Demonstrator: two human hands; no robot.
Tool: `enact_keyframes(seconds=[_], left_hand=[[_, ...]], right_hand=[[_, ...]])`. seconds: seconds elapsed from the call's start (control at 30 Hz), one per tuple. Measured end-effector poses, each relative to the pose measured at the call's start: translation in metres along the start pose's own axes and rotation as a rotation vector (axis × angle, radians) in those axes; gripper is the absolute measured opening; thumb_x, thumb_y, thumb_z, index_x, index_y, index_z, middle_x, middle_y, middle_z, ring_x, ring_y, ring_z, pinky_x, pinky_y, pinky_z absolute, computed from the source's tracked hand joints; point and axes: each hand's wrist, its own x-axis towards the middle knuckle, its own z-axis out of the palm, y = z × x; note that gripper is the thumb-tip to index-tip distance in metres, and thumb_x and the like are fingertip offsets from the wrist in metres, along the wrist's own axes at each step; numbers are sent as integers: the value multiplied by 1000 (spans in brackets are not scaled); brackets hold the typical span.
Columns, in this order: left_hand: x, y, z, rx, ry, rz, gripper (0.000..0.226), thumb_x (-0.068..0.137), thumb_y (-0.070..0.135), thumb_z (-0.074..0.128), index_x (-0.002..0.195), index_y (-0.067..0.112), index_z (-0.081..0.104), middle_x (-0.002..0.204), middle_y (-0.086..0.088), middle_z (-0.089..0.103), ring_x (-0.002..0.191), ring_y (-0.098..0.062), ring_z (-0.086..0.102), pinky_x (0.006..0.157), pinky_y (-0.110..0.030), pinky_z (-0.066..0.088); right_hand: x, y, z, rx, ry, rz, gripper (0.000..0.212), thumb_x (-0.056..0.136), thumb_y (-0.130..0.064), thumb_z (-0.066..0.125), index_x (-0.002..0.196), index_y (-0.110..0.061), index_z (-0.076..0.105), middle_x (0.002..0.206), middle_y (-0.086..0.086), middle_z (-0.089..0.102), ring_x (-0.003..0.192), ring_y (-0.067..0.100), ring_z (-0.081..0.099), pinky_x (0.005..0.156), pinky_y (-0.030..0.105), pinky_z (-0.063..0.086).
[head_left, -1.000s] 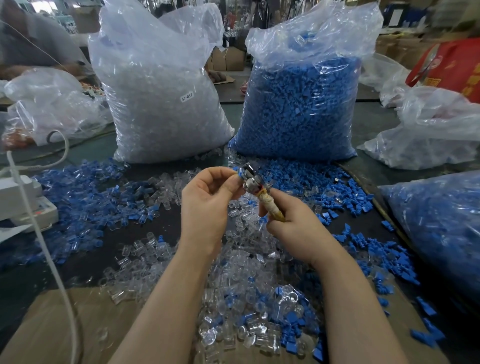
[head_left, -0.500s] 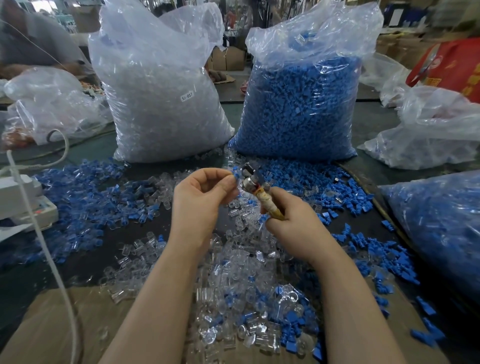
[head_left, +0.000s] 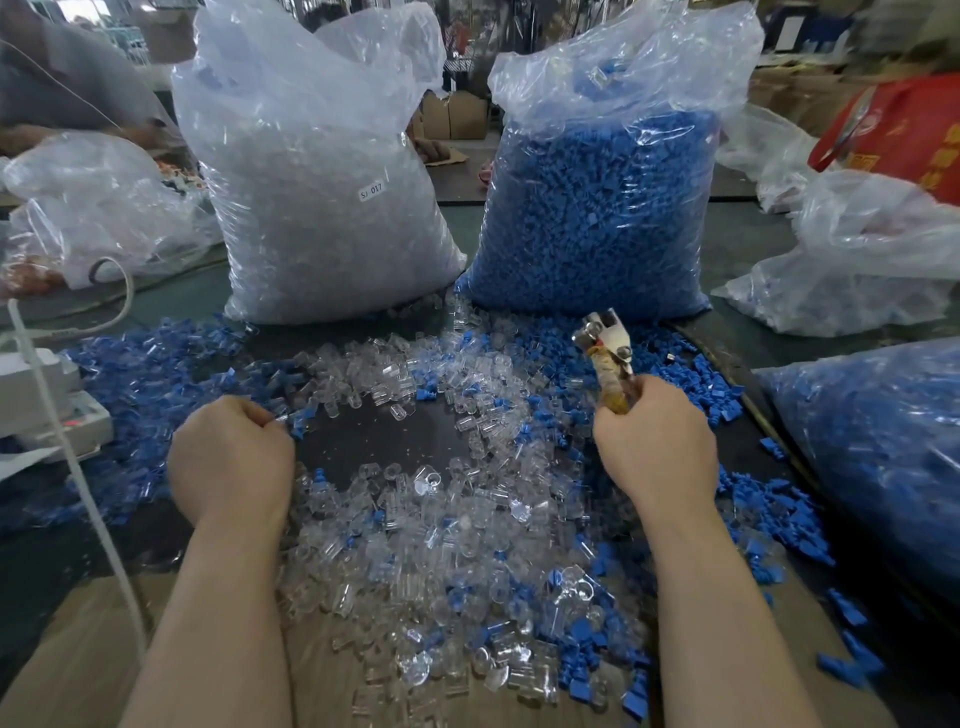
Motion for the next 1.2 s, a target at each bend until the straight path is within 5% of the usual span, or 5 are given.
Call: enact_keyframes(seconds=[0.33, 0.47, 0.67, 0.9, 1.2], left_hand=[[0, 2, 2, -27, -2, -67, 24, 88, 11, 67, 112, 6, 67, 105, -22, 68, 103, -43, 60, 80, -45, 48], [-5, 20, -3, -36, -22, 91, 19, 87, 17, 68, 106, 14, 69, 104, -11, 70, 100, -35, 62, 78, -40, 46], [-39, 65, 6, -229, -423, 378, 12, 88, 26, 71, 100, 27, 72, 81, 19, 64, 74, 4, 57, 64, -16, 43], [-59, 72, 28, -70, -592, 656, 40, 98, 12, 52, 133, 32, 58, 135, 8, 52, 116, -15, 54, 95, -28, 44], [-56, 67, 29, -169, -530, 435, 25, 89, 8, 65, 80, 31, 59, 76, 15, 63, 68, 0, 58, 57, -21, 46]], right_hand=[[-3, -2, -4, -121, -213, 41, 14, 82, -27, 63, 74, -18, 54, 68, 2, 58, 59, 20, 52, 48, 26, 31], [-5, -5, -3, -195, -229, 15, 17, 81, -29, 64, 73, -18, 53, 67, 0, 56, 58, 18, 50, 47, 25, 28], [-4, -6, -1, -275, -294, -14, 27, 82, -47, 68, 83, -22, 55, 72, -3, 53, 75, 27, 55, 60, 31, 39], [-6, -14, 1, -255, -283, 31, 18, 82, -29, 65, 75, -18, 53, 70, 2, 56, 61, 21, 51, 48, 25, 29], [-10, -20, 4, -275, -265, 72, 24, 83, -27, 67, 72, -17, 48, 69, 2, 53, 56, 19, 44, 47, 25, 26]])
